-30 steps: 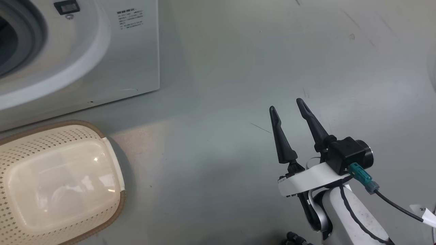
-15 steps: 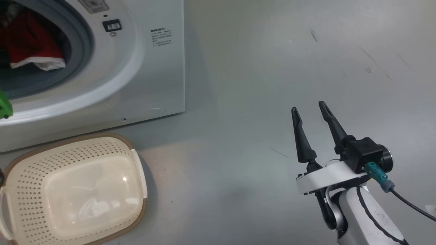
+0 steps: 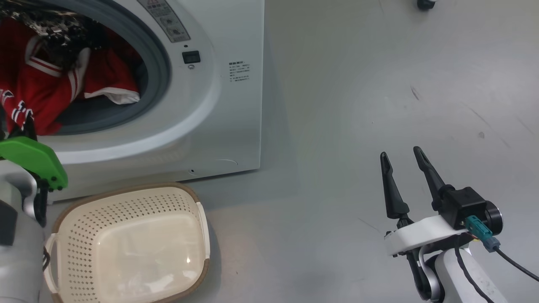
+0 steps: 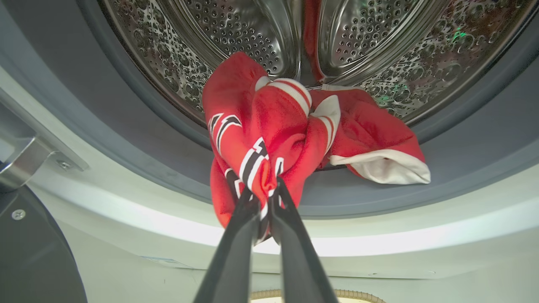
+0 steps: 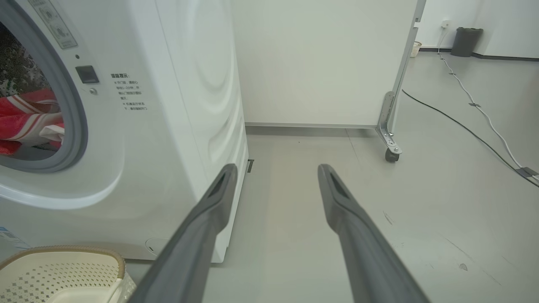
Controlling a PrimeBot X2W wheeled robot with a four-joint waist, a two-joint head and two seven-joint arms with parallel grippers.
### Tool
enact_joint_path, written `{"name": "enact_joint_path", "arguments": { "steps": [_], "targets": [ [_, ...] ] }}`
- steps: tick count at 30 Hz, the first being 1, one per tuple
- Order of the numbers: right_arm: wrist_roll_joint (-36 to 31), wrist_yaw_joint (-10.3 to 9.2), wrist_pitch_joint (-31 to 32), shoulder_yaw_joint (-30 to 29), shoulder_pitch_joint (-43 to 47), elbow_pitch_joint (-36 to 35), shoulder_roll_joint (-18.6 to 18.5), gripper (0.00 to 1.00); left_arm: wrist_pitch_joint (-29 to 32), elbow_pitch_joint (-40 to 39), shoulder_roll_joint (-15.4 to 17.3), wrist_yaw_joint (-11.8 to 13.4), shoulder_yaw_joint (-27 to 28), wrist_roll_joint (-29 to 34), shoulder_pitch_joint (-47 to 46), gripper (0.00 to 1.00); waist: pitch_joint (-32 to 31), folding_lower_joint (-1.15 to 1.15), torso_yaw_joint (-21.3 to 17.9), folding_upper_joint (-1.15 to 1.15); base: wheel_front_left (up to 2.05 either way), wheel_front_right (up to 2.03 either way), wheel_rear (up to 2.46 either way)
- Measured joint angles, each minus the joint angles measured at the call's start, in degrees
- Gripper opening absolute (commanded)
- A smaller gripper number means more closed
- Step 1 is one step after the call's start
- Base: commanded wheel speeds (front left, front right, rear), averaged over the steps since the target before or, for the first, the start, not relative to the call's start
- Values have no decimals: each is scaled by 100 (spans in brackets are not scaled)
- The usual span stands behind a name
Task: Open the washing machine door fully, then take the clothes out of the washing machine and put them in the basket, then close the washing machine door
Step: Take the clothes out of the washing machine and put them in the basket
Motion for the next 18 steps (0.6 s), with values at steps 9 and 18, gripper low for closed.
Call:
{"name": "enact_joint_path", "arguments": {
  "steps": [9, 18],
  "targets": [
    [45, 2, 0, -110, 287, 23, -70, 100, -461, 47, -225, -224, 2, -178, 531, 0, -533, 0, 237, 0, 0, 0, 0],
    [73, 11, 0, -201, 556, 24, -129, 100, -771, -208, -380, -350, -100, -185, 895, 0, -974, 0, 409, 0, 0, 0, 0]
  ]
}}
